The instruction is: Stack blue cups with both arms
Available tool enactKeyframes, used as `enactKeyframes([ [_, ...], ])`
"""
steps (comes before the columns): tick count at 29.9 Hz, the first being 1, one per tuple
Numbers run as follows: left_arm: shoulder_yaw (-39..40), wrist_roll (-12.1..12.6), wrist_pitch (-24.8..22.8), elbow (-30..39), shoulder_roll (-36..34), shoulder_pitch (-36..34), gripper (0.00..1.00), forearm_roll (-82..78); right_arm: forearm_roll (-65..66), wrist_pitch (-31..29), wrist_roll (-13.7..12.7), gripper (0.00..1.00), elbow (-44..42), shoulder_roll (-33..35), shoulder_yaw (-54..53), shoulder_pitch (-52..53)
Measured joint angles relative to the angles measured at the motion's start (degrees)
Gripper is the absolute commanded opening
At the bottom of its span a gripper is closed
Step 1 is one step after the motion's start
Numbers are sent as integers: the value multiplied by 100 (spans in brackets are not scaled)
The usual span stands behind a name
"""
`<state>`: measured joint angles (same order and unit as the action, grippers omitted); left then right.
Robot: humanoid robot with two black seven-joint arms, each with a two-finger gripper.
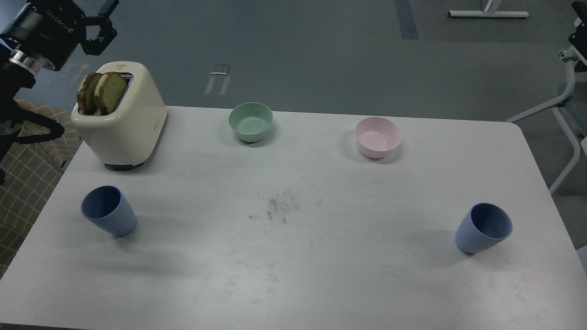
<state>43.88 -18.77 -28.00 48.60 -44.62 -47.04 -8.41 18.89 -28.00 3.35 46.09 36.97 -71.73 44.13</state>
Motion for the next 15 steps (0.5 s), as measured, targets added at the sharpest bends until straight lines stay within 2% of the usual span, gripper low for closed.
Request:
enactKeyframes([
  [15,-2,-31,0,0,-16,-7,98,4,0,0,2,100,13,95,-8,-96],
])
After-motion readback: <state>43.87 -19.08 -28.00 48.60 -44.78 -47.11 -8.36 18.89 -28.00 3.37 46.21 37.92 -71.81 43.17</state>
